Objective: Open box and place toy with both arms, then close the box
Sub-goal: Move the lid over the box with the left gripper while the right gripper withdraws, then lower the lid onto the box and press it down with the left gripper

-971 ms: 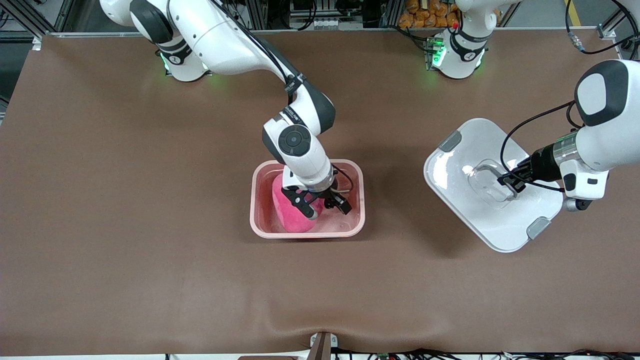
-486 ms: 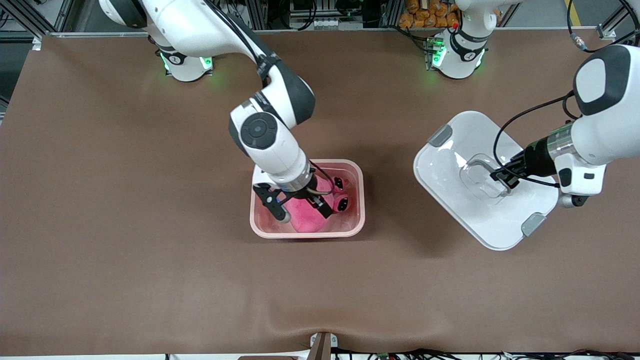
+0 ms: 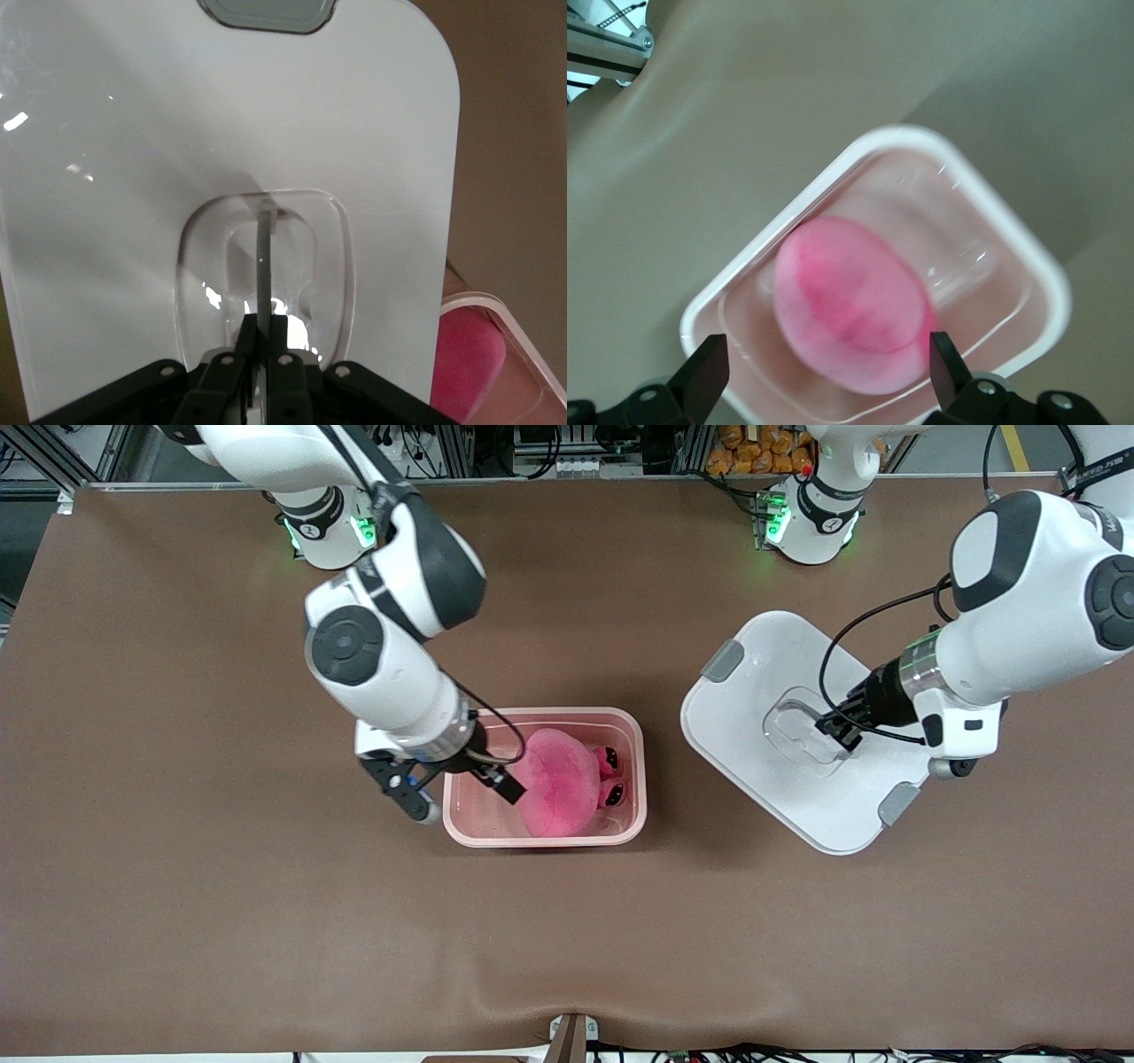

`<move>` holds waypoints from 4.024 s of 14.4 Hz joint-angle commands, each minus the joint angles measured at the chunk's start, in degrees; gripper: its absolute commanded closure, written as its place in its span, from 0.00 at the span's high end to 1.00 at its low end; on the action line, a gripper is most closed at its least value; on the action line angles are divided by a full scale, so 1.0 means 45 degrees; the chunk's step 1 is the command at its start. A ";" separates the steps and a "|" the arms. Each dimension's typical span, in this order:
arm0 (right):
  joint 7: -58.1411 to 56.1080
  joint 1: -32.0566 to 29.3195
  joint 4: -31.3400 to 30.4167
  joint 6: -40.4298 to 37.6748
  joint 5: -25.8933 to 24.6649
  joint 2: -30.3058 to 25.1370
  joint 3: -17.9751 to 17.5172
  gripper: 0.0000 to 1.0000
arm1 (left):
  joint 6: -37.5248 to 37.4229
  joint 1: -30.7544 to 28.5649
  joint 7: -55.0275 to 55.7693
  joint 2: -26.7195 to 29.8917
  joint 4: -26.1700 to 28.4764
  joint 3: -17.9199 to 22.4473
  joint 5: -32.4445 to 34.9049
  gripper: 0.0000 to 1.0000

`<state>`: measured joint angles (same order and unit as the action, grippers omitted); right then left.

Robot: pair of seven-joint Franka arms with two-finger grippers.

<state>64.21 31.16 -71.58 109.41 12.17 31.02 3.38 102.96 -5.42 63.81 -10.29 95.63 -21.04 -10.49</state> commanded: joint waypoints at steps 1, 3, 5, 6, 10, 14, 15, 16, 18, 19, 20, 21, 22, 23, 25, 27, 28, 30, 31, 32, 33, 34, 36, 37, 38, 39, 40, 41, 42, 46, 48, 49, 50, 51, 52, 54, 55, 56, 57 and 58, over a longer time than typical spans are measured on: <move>-0.2153 -0.0633 -0.2604 0.0160 0.0148 -0.2044 -0.0185 1.00 | -0.0146 0.0539 0.1012 -0.0194 -0.0624 -0.0013 -0.0188 0.00; -0.3520 -0.1315 -0.3328 0.0024 0.0148 -0.2865 -0.0185 1.00 | 0.0048 0.1065 0.2083 -0.0312 -0.0664 -0.0013 -0.0149 0.00; -0.5023 -0.2019 -0.4187 -0.0267 0.0148 -0.3938 -0.0185 1.00 | 0.0789 0.1496 0.3471 -0.0370 -0.0820 -0.0013 -0.0032 0.00; -0.5920 -0.2447 -0.4481 -0.0675 0.0148 -0.4388 -0.0185 1.00 | 0.0889 0.1536 0.3708 -0.0409 -0.0820 -0.0013 -0.0051 0.00; -0.9474 -0.4323 -0.4718 -0.2862 0.0148 -0.5776 -0.0127 1.00 | 0.1728 0.2412 0.5483 -0.0565 -0.0801 -0.0013 0.0570 0.00; -1.3322 -0.4756 -0.4893 -0.3356 0.0148 -0.6441 0.1568 1.00 | 0.2216 0.3000 0.7221 -0.0702 -0.0801 -0.0013 0.1647 0.00; -1.4066 -0.4756 -0.4952 -0.3355 0.0129 -0.6656 0.1882 1.00 | 0.2431 0.3098 0.7903 -0.0741 -0.0839 -0.0013 0.1783 0.00; -1.4615 -0.4756 -0.4972 -0.3375 -0.0007 -0.6929 0.2098 1.00 | 0.2839 0.3351 0.8683 -0.0935 -0.0840 -0.0013 0.1901 0.00; -1.4991 -0.4776 -0.4933 -0.3453 -0.0920 -0.7359 0.2100 1.00 | 0.3659 0.3625 1.0401 -0.1287 -0.0840 -0.0013 0.2465 0.00; -1.4992 -0.4776 -0.4933 -0.3511 -0.1526 -0.7574 0.2061 1.00 | 0.4089 0.3839 1.1241 -0.1443 -0.0801 -0.0013 0.3029 0.00; -1.4992 -0.4815 -0.4933 -0.3744 -0.1744 -0.7770 0.2061 1.00 | 0.4364 0.3919 1.1946 -0.1561 -0.0820 -0.0013 0.3286 0.00; -1.4973 -0.4970 -0.4914 -0.4133 -0.1785 -0.7907 0.2003 1.00 | 0.4772 0.4016 1.2514 -0.1601 -0.0801 -0.0013 0.3327 0.00; -1.4953 -0.5223 -0.4914 -0.4465 -0.1786 -0.8024 0.1963 1.00 | 0.5183 0.4346 1.3293 -0.1678 -0.0820 0.0006 0.3366 0.00; -1.4914 -0.5476 -0.4914 -0.4739 -0.1786 -0.8045 0.1808 1.00 | 0.5283 0.4523 1.4171 -0.1950 -0.0859 0.0065 0.3502 0.00; -1.4816 -0.6178 -0.4855 -0.5034 -0.1786 -0.8065 0.0991 1.00 | 0.5653 0.5049 1.5462 -0.2341 -0.0898 0.0007 0.4767 0.00; -1.4758 -0.6766 -0.4836 -0.5035 -0.1805 -0.8162 0.0227 1.00 | 0.6102 0.5577 1.6849 -0.2887 -0.0976 0.0026 0.5667 0.00; -1.4545 -0.6787 -0.4816 -0.5054 -0.1805 -0.8201 0.0147 1.00 | 0.6163 0.5792 1.7319 -0.3103 -0.1151 0.0026 0.6290 0.00; -1.4445 -0.6788 -0.4758 -0.5268 -0.1805 -0.8259 0.0127 1.00 | 0.6163 0.6066 1.7616 -0.3435 -0.1405 0.0007 0.7017 0.00; -1.4445 -0.6807 -0.4738 -0.5366 -0.1805 -0.8434 0.0069 1.00 | 0.6163 0.6300 1.7578 -0.3630 -0.1658 0.0084 0.7135 0.00; -1.4426 -0.6807 -0.4738 -0.5406 -0.1805 -0.8532 0.0010 1.00 | 0.6163 0.6380 1.7462 -0.3903 -0.2028 0.0085 0.7388 0.00; -1.4426 -0.6807 -0.4738 -0.5406 -0.1825 -0.8591 -0.0048 1.00 | 0.6163 0.6438 1.7325 -0.4157 -0.2244 0.0065 0.7700 0.00; -1.4426 -0.6807 -0.4719 -0.5367 -0.2076 -0.8592 -0.0242 1.00 | 0.6163 0.6652 1.7189 -0.4353 -0.2381 0.0065 0.7973 0.00; -1.4426 -0.6846 -0.4699 -0.5406 -0.2565 -0.8611 -0.0556 1.00 | 0.6163 0.7159 1.7245 -0.4724 -0.2655 0.0123 0.8113 0.00; -1.4426 -0.7001 -0.4699 -0.5445 -0.2567 -0.8631 -0.0576 1.00 | 0.6163 0.7336 1.7285 -0.4881 -0.2753 0.0201 0.8113 0.00; -1.4484 -0.7234 -0.4699 -0.5484 -0.2528 -0.8592 -0.0576 1.00 | 0.6144 0.7395 1.7285 -0.4921 -0.2831 0.0221 0.8113 0.00; -1.4523 -0.7430 -0.4699 -0.5484 -0.2470 -0.8515 -0.0557 1.00 | 0.6086 0.7570 1.7304 -0.4863 -0.2832 0.0221 0.8113 0.00; -1.4543 -0.7529 -0.4680 -0.5465 -0.2392 -0.8475 -0.0537 1.00 | 0.6066 0.7746 1.7324 -0.4863 -0.2832 0.0221 0.8113 0.00; -1.4446 -0.7549 -0.4467 -0.5465 -0.2372 -0.8417 -0.0518 1.00 | 0.6066 0.7786 1.7343 -0.4882 -0.2851 0.0221 0.8132 0.00; -1.4406 -0.7549 -0.4136 -0.5484 -0.2372 -0.8203 -0.0517 1.00 | 0.6066 0.7806 1.7344 -0.4902 -0.2852 0.0221 0.8132 0.00; -1.4037 -0.7569 -0.3586 -0.5795 -0.1846 -0.7654 -0.0479 1.00 | 0.6066 0.7826 1.7324 -0.5038 -0.2852 0.0221 0.8113 0.00; -1.3704 -0.7530 -0.3586 -0.6224 -0.1825 -0.7693 -0.0459 1.00 | 0.6085 0.7845 1.7324 -0.5174 -0.2929 0.0221 0.8132 0.00; -1.3703 -0.7491 -0.3605 -0.6265 -0.1805 -0.7713 -0.0459 1.00 | 0.6085 0.7961 1.7324 -0.5272 -0.3026 0.0221 0.8132 0.00; -1.3742 -0.7491 -0.3624 -0.6246 -0.1825 -0.7694 -0.0459 1.00 | 0.6085 0.8040 1.7324 -0.5370 -0.3143 0.0279 0.8132 0.00; -1.3858 -0.7491 -0.3644 -0.6207 -0.1825 -0.7693 -0.0459 1.00 | 0.6085 0.8099 1.7324 -0.5448 -0.3280 0.0299 0.8132 0.00; -1.3898 -0.7491 -0.3625 -0.6149 -0.1825 -0.7693 -0.0459 1.00 | 0.6085 0.8119 1.7324 -0.5526 -0.3359 0.0300 0.8132 0.00; -1.3937 -0.7510 -0.3625 -0.6148 -0.1863 -0.7693 -0.0440 1.00 | 0.6085 0.8177 1.7363 -0.5604 -0.3514 0.0300 0.8113 0.00; -1.3957 -0.7510 -0.3625 -0.6226 -0.1922 -0.7693 -0.0439 1.00 | 0.6047 0.8351 1.7634 -0.5740 -0.3670 0.0396 0.8113 0.00; -1.3976 -0.7530 -0.3625 -0.6226 -0.2000 -0.7693 -0.0439 1.00 | 0.6046 0.8546 1.7849 -0.5761 -0.3672 0.0649 0.8113 0.00; -1.3976 -0.7530 -0.3625 -0.6207 -0.2020 -0.7693 -0.0439 1.00 | 0.6046 0.8858 1.7871 -0.5800 -0.3711 0.0883 0.8113 0.00; -1.4150 -0.7549 -0.3644 -0.6207 -0.2020 -0.7693 -0.0420 1.00 | 0.6046 0.9093 1.7910 -0.5820 -0.3750 0.1176 0.8113 0.00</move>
<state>1.30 -1.76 -89.31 82.41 3.09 -4.18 2.02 130.90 32.38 142.82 -35.17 81.46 -18.46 24.68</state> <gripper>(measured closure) 0.000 0.930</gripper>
